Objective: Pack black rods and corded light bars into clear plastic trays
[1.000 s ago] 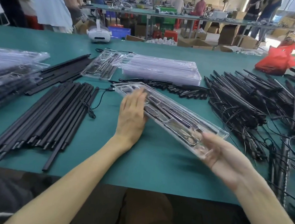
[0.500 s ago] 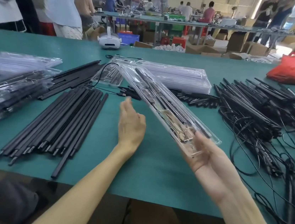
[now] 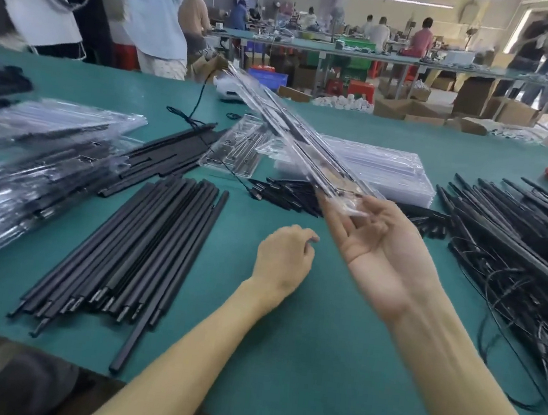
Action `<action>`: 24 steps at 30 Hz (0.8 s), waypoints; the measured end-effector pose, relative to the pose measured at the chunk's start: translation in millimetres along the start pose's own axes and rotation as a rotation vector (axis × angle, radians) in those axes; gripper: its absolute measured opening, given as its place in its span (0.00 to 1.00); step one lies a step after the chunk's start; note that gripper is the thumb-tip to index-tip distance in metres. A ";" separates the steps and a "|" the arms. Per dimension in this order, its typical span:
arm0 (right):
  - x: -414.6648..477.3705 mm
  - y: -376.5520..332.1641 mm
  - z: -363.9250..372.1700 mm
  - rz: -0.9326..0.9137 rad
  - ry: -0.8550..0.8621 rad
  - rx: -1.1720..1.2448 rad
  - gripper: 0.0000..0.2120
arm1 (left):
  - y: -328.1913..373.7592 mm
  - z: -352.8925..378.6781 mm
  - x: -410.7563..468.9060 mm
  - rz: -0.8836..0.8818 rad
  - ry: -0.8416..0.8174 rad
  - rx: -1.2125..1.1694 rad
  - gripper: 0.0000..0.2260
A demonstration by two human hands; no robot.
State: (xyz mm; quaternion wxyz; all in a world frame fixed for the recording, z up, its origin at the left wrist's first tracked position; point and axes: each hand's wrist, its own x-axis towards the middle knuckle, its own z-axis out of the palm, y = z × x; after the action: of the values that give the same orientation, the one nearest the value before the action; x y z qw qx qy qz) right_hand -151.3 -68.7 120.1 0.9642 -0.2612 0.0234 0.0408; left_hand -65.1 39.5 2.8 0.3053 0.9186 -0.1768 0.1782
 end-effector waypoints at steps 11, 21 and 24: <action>124.5 0.2 69.6 -0.103 -0.196 0.093 0.03 | -22.4 -4.5 33.6 -0.496 0.027 -0.847 0.18; 232.3 79.9 50.3 -0.033 0.073 0.029 0.10 | -18.3 -20.4 35.0 -0.652 0.205 -1.060 0.13; 246.1 108.3 49.8 0.036 0.152 0.015 0.11 | -17.0 -22.1 35.0 -0.703 0.285 -1.176 0.14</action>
State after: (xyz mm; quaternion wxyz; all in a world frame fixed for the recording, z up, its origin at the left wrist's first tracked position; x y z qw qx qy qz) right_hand 85.0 66.0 92.4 0.9607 -0.2557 0.1014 0.0382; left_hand -32.0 58.5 26.1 0.8116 0.5712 0.1054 0.0625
